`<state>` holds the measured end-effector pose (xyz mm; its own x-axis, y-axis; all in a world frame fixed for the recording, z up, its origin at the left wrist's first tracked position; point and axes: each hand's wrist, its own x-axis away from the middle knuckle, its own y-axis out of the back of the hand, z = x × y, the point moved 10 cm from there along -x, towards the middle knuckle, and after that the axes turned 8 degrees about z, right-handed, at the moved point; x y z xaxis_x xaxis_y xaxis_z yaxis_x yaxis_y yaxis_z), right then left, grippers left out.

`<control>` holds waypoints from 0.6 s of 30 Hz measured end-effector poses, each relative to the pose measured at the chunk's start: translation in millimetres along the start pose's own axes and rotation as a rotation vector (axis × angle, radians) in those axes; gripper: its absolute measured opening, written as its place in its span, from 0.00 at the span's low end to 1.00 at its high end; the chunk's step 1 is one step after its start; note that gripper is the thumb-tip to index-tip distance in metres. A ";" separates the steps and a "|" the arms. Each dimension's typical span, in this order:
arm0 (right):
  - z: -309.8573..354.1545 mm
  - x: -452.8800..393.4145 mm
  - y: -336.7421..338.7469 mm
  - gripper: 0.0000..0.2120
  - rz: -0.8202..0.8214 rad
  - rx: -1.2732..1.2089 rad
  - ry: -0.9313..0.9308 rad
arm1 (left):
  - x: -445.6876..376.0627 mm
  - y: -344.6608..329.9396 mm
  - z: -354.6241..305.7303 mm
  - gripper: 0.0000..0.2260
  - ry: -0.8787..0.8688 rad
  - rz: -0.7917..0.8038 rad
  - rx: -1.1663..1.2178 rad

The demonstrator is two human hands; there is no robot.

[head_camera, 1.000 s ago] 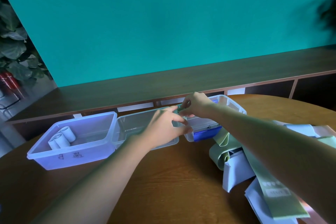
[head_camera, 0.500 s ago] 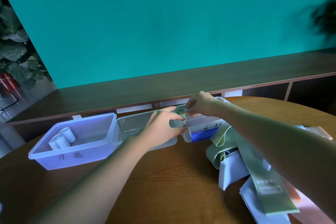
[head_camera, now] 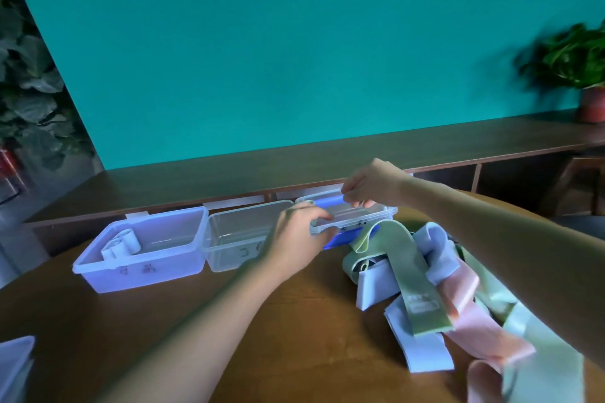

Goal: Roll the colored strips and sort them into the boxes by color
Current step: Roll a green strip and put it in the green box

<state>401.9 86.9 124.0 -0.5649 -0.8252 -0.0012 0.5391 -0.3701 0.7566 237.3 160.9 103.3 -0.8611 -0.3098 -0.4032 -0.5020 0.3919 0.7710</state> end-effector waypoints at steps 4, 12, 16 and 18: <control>-7.2 43.7 9.7 0.06 -0.020 0.274 0.036 | 6.3 -38.5 -9.2 0.11 0.130 0.091 0.085; -57.0 76.7 6.7 0.15 -0.062 0.315 -0.042 | -3.5 -67.0 -34.5 0.10 0.223 0.127 -0.054; -61.5 70.0 3.0 0.10 -0.133 0.306 -0.049 | -11.1 -71.3 -25.4 0.13 0.252 0.138 -0.042; -59.3 70.0 -0.8 0.06 -0.134 0.325 -0.039 | -12.1 -68.7 -22.8 0.14 0.252 0.117 -0.030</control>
<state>399.0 4.2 84.6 -0.6439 -0.7592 -0.0948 0.2347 -0.3139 0.9200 284.0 118.0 66.5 -0.8639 -0.4709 -0.1787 -0.3949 0.4130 0.8206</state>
